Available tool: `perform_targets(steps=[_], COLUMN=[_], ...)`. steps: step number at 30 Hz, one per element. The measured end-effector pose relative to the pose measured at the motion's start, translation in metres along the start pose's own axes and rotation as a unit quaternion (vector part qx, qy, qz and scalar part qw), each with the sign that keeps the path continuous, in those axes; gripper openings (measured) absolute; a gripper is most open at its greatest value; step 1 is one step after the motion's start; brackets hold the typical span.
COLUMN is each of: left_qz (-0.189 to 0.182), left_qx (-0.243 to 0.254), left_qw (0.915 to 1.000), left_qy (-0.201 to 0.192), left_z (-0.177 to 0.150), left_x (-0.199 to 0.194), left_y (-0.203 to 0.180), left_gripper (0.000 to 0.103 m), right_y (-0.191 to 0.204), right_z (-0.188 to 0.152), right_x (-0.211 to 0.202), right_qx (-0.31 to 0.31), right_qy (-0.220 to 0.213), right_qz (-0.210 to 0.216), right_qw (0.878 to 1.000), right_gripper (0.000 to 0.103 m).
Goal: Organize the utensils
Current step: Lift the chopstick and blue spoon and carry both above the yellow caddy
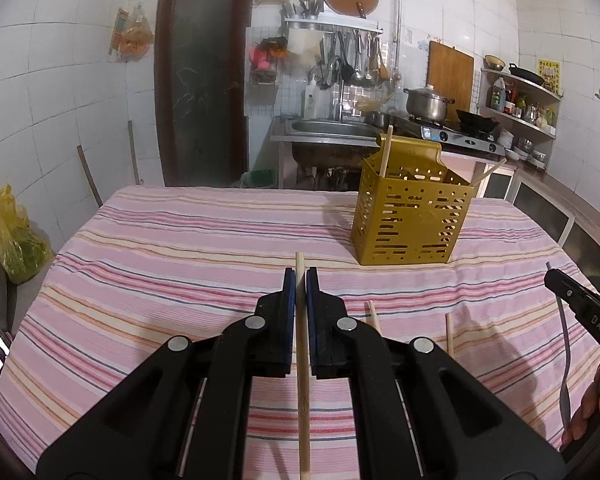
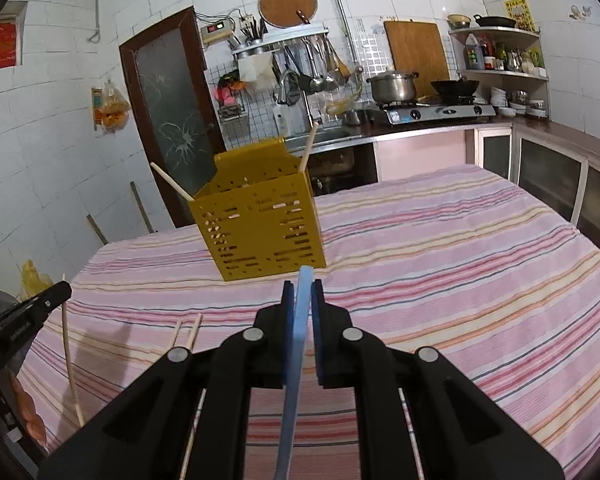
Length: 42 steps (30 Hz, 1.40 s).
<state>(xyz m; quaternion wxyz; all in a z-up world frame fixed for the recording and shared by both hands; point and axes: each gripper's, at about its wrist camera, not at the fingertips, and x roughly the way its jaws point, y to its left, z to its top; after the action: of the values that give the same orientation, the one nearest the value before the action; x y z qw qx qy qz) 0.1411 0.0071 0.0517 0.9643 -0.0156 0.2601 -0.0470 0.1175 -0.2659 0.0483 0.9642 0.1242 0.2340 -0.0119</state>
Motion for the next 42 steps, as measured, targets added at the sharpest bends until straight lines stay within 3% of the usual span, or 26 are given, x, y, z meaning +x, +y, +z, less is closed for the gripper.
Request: perform_targets(steps=[16, 21, 22, 26, 28, 29, 30, 35, 36, 40, 42], left_qz=[-0.014, -0.018, -0.018, -0.026, -0.027, -0.026, -0.023, -0.028, -0.03, -0.032, -0.032], left_qx=[-0.006, -0.009, -0.006, -0.013, -0.013, -0.012, -0.01, -0.014, -0.015, -0.012, -0.01], left_qw=[0.9991, 0.9987, 0.9988, 0.999, 0.9992, 0.9993, 0.9994, 0.9994, 0.9994, 0.9994, 0.9994], left_qy=[-0.039, -0.046, -0.044, -0.033, -0.027, -0.026, -0.023, -0.012, -0.011, -0.01, -0.008], left_z=[0.026, 0.038, 0.04, 0.042, 0.041, 0.04, 0.041, 0.044, 0.045, 0.044, 0.044], left_x=[-0.025, -0.027, -0.026, -0.018, -0.013, -0.011, -0.008, 0.003, 0.004, 0.007, 0.009], left_y=[-0.002, -0.006, -0.007, -0.006, -0.007, -0.007, -0.007, -0.006, -0.005, -0.006, -0.007], left_gripper=[0.004, 0.004, 0.004, 0.004, 0.004, 0.004, 0.004, 0.004, 0.004, 0.004, 0.004], right_y=[-0.014, -0.013, -0.014, -0.024, -0.024, -0.025, -0.024, -0.016, -0.015, -0.01, -0.006], right_z=[0.014, 0.027, 0.027, 0.016, 0.003, -0.003, -0.009, -0.02, -0.022, -0.029, -0.028], right_x=[-0.014, -0.013, -0.011, 0.031, 0.052, 0.06, 0.066, 0.086, 0.091, 0.099, 0.101], right_qx=[0.031, 0.003, -0.003, -0.008, -0.025, -0.028, -0.03, -0.065, -0.071, -0.085, -0.095], right_qy=[-0.003, -0.007, -0.003, 0.08, 0.114, 0.13, 0.143, 0.195, 0.207, 0.235, 0.24], right_qz=[0.032, 0.0, -0.009, -0.019, -0.042, -0.046, -0.047, -0.068, -0.072, -0.079, -0.08], right_qw=[0.999, 1.0, 1.0, 0.997, 0.992, 0.99, 0.988, 0.976, 0.973, 0.965, 0.963], right_gripper=[0.009, 0.005, 0.005, 0.007, 0.033, 0.059, 0.059, 0.043, 0.034, 0.026, 0.008])
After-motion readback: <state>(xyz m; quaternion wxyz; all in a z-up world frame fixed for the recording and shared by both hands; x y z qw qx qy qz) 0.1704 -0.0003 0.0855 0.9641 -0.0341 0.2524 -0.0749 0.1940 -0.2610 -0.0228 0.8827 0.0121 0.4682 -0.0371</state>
